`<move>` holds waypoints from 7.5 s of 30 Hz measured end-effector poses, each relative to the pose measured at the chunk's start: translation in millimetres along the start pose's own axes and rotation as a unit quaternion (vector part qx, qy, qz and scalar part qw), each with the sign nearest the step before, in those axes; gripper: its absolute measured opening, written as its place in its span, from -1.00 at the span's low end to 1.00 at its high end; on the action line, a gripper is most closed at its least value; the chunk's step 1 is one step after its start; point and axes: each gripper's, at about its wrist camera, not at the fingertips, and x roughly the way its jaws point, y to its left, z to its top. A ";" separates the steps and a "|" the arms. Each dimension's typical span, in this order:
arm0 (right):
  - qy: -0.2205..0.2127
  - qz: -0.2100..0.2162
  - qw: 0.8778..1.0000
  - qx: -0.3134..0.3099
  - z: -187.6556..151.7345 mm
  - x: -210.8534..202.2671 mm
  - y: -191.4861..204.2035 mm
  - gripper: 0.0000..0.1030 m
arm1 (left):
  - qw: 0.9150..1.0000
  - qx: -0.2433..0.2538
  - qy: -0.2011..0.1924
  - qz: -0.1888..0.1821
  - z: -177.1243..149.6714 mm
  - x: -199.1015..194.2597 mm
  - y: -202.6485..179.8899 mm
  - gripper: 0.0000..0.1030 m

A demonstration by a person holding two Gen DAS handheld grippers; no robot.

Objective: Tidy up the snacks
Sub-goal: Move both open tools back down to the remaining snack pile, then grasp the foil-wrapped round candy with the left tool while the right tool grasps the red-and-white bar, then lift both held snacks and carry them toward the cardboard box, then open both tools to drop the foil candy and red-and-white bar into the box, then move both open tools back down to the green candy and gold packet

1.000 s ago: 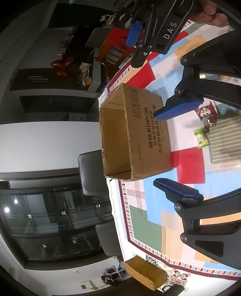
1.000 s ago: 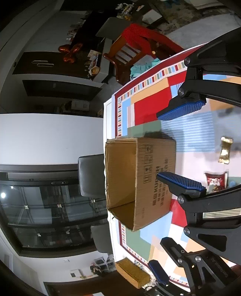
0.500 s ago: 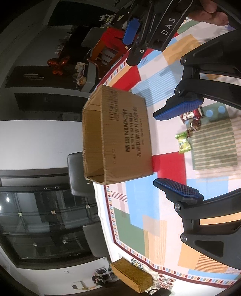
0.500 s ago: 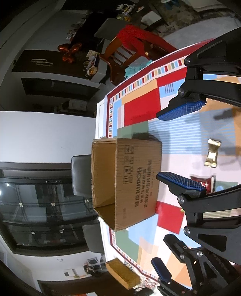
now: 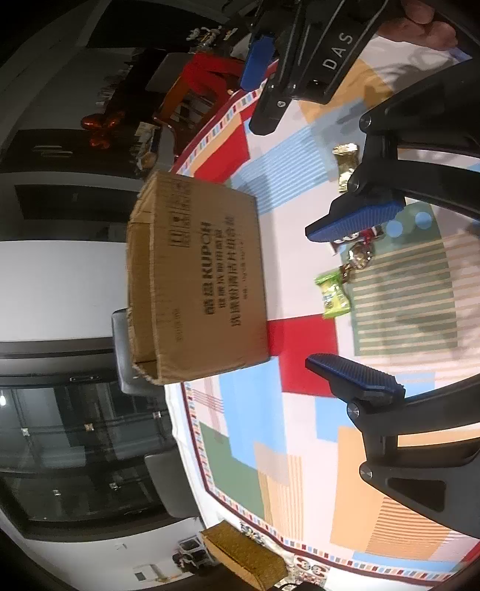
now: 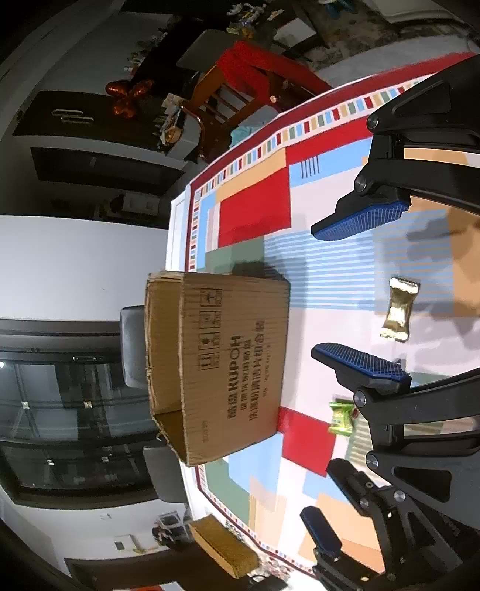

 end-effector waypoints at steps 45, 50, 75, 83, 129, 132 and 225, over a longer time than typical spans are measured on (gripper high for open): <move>0.059 0.019 0.998 0.009 -36.4 51.2 -10.0 0.14 | 0.996 -0.007 0.089 -0.027 -37.7 76.3 -22.5 -0.49; 0.054 0.029 0.998 0.001 -31.9 49.9 3.5 0.14 | 0.996 -0.013 0.085 -0.021 -37.4 69.0 -13.1 -0.49; 0.113 0.061 0.990 -0.054 -55.7 86.2 83.1 -0.46 | 0.996 -0.045 0.074 0.016 -59.1 41.4 51.1 -0.49; 0.113 0.062 0.990 -0.050 -57.4 86.3 84.6 -0.55 | 0.996 -0.045 0.070 0.019 -57.5 38.7 54.5 -0.49; -0.028 0.053 0.998 -0.021 78.1 6.3 51.8 -0.56 | 0.999 -0.025 -0.027 0.016 72.6 -5.1 49.2 -0.49; -0.033 0.051 0.998 -0.021 85.7 6.5 50.1 -0.56 | 0.999 -0.022 -0.034 0.015 84.5 -3.3 49.3 -0.49; -0.048 -0.009 0.999 0.013 89.5 2.6 5.6 0.26 | 0.998 0.000 -0.059 0.020 106.1 0.5 35.1 0.19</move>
